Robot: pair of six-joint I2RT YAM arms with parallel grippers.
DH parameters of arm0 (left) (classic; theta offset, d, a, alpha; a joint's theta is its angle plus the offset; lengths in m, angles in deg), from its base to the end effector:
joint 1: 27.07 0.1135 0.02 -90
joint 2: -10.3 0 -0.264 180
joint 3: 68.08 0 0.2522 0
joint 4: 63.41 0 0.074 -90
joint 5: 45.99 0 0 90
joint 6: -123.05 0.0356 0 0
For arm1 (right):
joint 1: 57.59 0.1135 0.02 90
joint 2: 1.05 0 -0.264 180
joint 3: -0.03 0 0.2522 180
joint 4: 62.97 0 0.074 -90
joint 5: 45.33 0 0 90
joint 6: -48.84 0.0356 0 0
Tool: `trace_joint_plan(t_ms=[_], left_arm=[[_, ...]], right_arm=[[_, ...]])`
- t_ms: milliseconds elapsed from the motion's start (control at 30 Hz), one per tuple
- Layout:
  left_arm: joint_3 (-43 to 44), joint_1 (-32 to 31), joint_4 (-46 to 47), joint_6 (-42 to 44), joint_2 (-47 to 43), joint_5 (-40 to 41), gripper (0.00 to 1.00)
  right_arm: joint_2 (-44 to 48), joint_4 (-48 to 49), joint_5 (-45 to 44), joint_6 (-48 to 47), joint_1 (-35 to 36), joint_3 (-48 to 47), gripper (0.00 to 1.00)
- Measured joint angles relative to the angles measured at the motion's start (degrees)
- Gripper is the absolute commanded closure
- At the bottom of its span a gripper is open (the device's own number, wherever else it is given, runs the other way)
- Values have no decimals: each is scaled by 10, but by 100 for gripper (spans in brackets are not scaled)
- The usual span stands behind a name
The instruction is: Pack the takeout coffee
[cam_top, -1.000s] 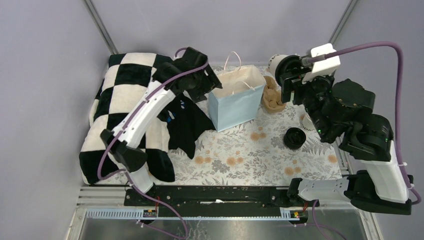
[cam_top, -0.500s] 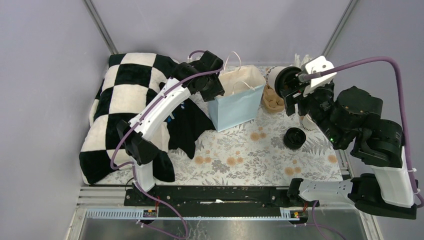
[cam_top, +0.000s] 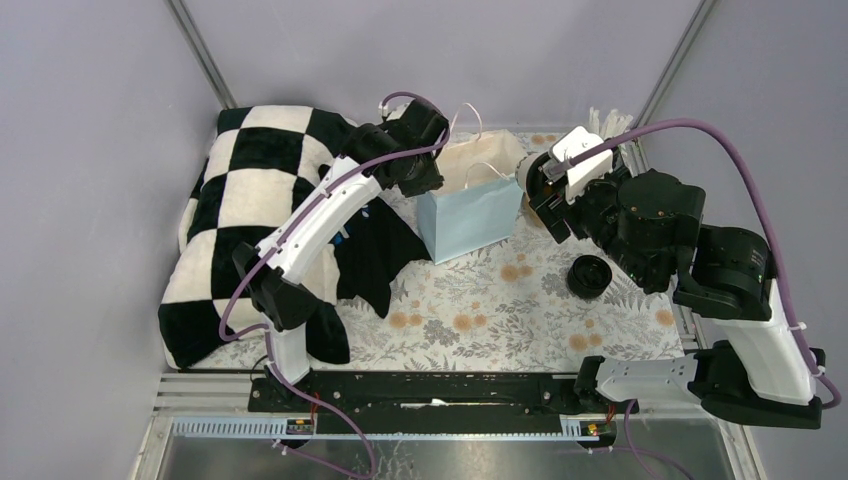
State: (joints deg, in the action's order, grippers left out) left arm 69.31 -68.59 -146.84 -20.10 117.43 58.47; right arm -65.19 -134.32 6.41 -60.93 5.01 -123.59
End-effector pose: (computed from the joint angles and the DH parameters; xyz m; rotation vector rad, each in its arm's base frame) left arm 0.2909 -0.2456 0.4061 -0.3581 2.4747 -0.3969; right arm 0.0806 0.1077 0.5474 -0.7451 1.5649 -0.0443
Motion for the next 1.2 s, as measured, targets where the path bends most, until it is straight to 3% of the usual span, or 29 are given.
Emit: trace_joint_plan(t_ms=[400,667,833,1033,1200], left_arm=[[0,-1,24,99,0,26,100],[-17,-38,73,204,-3,61,100],[-148,-104,145,245,-72,82,100],[-332,-169,224,246,-216,106,100],[-428,-200,272,244,-304,140,100]], right_arm=[[-3,-39,5,2,0,-22,55],[-11,-65,19,3,0,-21,58],[-11,-82,35,-5,0,-21,64],[20,-86,80,-44,0,27,64],[45,-91,125,-72,0,68,65]])
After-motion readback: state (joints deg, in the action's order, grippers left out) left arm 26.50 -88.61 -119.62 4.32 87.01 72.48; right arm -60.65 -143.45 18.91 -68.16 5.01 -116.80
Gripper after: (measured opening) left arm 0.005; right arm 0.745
